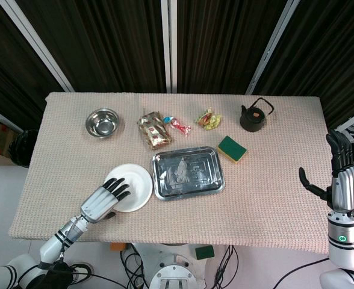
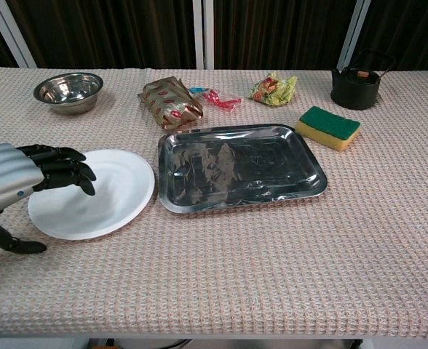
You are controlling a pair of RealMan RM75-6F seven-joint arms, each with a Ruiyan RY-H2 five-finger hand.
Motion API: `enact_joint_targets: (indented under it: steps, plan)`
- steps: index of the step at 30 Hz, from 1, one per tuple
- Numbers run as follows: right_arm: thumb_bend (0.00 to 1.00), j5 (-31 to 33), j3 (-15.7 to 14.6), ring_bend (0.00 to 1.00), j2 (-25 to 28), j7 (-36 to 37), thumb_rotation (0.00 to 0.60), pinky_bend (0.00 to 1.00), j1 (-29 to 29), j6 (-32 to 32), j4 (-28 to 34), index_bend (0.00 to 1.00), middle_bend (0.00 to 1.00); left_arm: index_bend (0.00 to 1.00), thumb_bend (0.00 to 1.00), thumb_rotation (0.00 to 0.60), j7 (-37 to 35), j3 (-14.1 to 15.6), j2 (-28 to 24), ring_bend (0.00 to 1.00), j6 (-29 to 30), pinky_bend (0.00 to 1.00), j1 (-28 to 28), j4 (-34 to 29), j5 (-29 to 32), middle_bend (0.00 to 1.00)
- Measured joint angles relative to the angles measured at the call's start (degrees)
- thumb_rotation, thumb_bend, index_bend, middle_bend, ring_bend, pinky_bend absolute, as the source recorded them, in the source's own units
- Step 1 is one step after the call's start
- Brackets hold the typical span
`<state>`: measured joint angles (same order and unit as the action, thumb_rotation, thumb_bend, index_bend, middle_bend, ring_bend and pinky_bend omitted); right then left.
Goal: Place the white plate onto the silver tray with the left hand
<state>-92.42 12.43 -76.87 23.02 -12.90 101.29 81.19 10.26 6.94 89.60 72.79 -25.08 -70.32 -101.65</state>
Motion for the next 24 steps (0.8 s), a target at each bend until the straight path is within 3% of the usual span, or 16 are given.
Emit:
enact_joint_targets:
  steps: [8,18,24]
  plan:
    - [0.34,0.06,0.20,0.00,0.14,-0.31,0.600,0.00,0.06,-0.01,0.44,0.00,0.00,0.33,0.25,0.600,-2.29,-0.05,1.79,0.10,2.13,0.20,0.13,3.33,-1.09,0.22]
    - [0.34,0.03,0.02,0.00,-0.30,-0.73,0.600,0.00,-0.05,-0.55,0.34,0.00,0.00,0.35,0.25,0.600,-2.46,-0.14,2.95,0.10,1.96,0.20,-0.15,5.30,-0.96,0.23]
    - [0.34,0.23,0.19,0.00,-0.30,-0.87,0.600,0.00,0.04,-0.47,0.33,0.00,0.00,0.48,0.30,0.600,-1.80,-0.70,5.15,0.10,4.73,0.20,0.01,8.96,-1.93,0.26]
